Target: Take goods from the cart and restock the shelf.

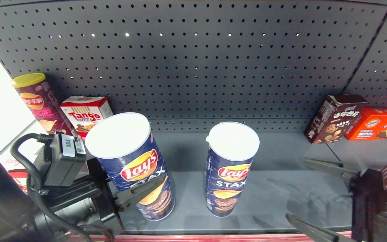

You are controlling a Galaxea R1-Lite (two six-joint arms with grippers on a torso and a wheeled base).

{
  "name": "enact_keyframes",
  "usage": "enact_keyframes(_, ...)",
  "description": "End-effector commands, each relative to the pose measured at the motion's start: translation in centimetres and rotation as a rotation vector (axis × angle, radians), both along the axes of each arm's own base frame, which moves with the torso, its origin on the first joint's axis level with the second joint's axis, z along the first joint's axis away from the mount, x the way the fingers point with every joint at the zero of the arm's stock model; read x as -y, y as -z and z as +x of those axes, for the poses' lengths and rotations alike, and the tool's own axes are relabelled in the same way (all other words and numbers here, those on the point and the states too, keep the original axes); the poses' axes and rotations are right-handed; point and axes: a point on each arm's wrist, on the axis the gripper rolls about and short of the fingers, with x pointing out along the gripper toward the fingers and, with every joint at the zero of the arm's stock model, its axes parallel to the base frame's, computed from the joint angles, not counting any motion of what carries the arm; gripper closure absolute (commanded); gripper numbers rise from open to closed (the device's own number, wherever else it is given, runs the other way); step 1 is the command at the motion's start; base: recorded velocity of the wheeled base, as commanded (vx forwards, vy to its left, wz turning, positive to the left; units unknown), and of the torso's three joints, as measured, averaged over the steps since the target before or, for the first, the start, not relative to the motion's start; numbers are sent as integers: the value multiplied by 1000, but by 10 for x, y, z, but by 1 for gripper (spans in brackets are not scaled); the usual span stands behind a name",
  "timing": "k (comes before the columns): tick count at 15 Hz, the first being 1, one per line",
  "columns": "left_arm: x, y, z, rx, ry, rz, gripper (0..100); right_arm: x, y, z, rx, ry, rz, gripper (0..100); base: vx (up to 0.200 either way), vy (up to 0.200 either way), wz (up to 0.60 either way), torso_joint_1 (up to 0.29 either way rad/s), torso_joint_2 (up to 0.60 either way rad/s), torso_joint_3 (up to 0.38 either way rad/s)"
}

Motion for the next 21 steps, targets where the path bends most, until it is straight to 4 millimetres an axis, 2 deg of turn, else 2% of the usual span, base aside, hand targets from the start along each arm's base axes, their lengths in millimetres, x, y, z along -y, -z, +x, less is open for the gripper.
enact_keyframes(1,-1,-2,-1,9,0,-5,100,21,-12,-24,74,69,65,0,0,0,0,0,0,0)
enact_keyframes(2,-1,-2,-2,10,0,-5,100,32,-12,-37,76,116,73,0,0,0,0,0,0,0)
enact_keyframes(5,-1,-3,-1,13,0,-7,100,67,11,-77,58,226,81,0,0,0,0,0,0,0)
enact_keyframes(6,-1,-2,-1,10,1,-4,100,74,18,-85,44,243,94,0,0,0,0,0,0,0)
enact_keyframes(9,-1,-2,-3,15,3,0,100,93,56,-105,-34,382,66,0,0,0,0,0,0,0)
enact_keyframes(13,-2,-5,-6,30,-45,-9,100,106,102,-124,-105,498,42,0,0,0,0,0,0,0)
enact_keyframes(15,-2,-4,-7,26,-45,-6,100,108,105,-129,-122,526,67,0,0,0,0,0,0,0)
enact_keyframes(18,-5,-2,-11,19,-43,-8,100,102,105,-131,-172,860,136,0,0,0,0,0,0,0)
enact_keyframes(21,-4,-3,-10,23,-37,-11,100,96,105,-131,-158,974,161,0,0,0,0,0,0,0)
